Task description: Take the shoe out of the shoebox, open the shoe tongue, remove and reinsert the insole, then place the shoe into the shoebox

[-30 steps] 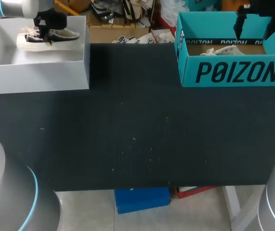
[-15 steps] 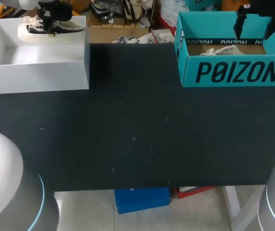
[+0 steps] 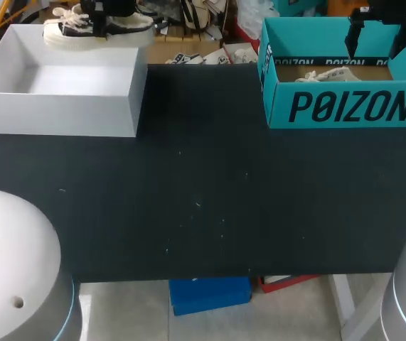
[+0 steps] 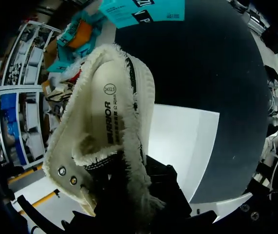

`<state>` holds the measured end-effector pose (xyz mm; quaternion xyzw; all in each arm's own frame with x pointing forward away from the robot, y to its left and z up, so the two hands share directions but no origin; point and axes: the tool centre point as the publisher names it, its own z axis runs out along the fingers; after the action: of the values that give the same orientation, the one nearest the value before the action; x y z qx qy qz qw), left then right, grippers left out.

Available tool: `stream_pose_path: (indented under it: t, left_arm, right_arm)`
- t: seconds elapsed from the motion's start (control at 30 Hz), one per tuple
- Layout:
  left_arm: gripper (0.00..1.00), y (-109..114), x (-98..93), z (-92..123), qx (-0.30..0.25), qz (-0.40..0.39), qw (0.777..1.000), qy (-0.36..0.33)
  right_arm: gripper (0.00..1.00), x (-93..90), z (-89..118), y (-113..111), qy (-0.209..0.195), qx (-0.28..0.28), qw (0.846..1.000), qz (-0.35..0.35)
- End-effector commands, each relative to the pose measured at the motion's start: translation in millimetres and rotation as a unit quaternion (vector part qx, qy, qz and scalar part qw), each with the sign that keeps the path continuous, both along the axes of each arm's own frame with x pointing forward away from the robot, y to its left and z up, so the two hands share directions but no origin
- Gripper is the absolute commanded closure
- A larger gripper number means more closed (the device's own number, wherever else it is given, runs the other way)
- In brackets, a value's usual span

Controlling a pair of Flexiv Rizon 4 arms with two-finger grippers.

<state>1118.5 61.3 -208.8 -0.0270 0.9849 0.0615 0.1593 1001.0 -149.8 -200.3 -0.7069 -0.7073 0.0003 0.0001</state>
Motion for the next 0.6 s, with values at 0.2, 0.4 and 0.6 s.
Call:
stream_pose_path:
  t: [0.2, 0.4, 0.6]
  left_arm:
    - [1.00, -25, -74.5, 88, -0.007, -0.035, 0.994, -0.102]
    - [1.00, -31, -79.4, 100, -0.013, -0.068, 0.993, -0.097]
    - [1.00, -33, -81.1, 98, -0.028, -0.104, 0.990, -0.086]
  right_arm:
    - [0.00, -0.2, 0, 0, 0.000, 0.000, 1.000, 0.000]
    - [0.00, -0.2, 0, 0, 0.000, 0.000, 1.000, 0.000]
    - [0.00, -0.2, 0, 0, 0.000, 0.000, 1.000, 0.000]
